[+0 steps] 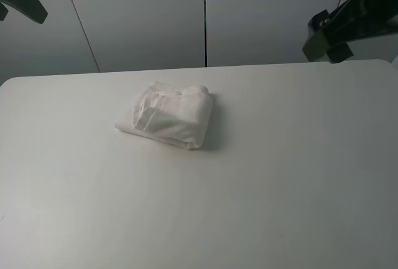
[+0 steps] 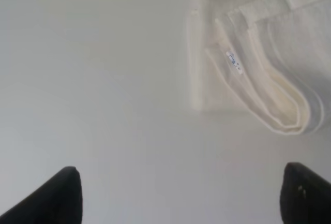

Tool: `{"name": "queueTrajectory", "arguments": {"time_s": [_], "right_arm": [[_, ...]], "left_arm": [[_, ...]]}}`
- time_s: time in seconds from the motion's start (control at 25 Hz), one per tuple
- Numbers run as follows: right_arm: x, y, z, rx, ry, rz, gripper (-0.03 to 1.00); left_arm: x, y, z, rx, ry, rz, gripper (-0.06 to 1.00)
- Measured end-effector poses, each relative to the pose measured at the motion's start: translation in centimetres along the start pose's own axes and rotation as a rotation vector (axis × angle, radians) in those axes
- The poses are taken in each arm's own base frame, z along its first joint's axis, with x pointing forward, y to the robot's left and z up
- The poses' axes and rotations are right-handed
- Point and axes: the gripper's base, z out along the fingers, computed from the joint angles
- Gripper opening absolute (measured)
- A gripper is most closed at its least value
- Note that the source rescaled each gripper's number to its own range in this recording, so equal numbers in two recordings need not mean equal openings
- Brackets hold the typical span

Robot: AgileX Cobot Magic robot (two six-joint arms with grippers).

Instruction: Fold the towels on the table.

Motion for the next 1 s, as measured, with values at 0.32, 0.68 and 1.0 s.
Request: {"name": "queueTrajectory", "arguments": {"time_s": [0.32,0.68,1.0], "right_arm": [[4.3,-1.8,-4.9,0.013,-0.022,0.069,1.00],[10.8,-2.5,-9.8,-0.095,-0.069,0.142,1.00],[13.8,-2.6,-12.4,-0.182,-0.204,0.136,1.00]], "left_arm": [[6.1,-1.6,-2.7,-0.048,-0.043,-0.065,0.98],[15.3,-3.5,-7.5,-0.202,-0.153,-0.145,0.98],[21.9,-5.4,-10.2,-0.235,-0.274,-0.192,0.98]]}}
